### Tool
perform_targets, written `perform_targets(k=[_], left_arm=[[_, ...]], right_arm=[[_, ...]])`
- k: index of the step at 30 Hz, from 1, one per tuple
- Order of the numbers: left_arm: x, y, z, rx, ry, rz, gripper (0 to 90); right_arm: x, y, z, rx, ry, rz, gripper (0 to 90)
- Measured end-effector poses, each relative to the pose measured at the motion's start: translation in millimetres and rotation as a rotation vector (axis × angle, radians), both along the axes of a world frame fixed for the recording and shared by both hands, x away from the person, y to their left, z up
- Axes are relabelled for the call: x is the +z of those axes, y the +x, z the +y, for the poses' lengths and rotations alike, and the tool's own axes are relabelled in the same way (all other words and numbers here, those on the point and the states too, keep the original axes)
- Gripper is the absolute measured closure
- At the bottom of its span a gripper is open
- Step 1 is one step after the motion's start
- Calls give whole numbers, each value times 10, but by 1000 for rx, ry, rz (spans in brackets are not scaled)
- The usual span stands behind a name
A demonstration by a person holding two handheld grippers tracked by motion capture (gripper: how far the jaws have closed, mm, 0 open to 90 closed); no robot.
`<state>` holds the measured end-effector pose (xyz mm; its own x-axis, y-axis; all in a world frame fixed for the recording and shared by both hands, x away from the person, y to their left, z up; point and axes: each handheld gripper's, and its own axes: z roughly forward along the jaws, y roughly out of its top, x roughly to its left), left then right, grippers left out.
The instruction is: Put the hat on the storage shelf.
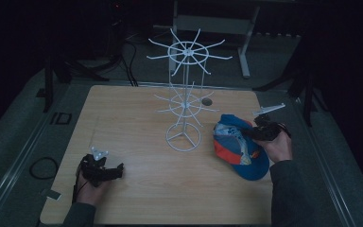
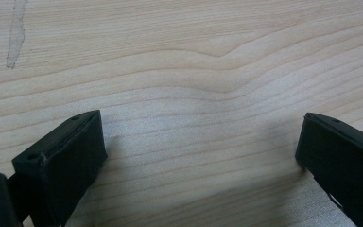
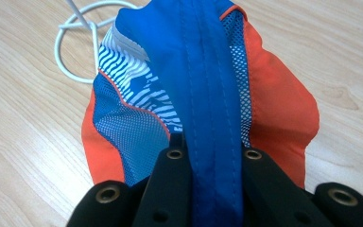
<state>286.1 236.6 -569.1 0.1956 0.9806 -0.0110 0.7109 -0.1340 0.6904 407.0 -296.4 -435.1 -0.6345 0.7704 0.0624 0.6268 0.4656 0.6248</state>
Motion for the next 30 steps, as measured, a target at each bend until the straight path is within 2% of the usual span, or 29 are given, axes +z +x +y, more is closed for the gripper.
perform_targets(k=[5,30], left_arm=[[0,0,0,0,0,0,27],[-1,1,-1,1,-1,-2,27]], right_arm=[[117,-38,-14,7,25,-22,881],[508,-129,-92,35,61,-99,880]])
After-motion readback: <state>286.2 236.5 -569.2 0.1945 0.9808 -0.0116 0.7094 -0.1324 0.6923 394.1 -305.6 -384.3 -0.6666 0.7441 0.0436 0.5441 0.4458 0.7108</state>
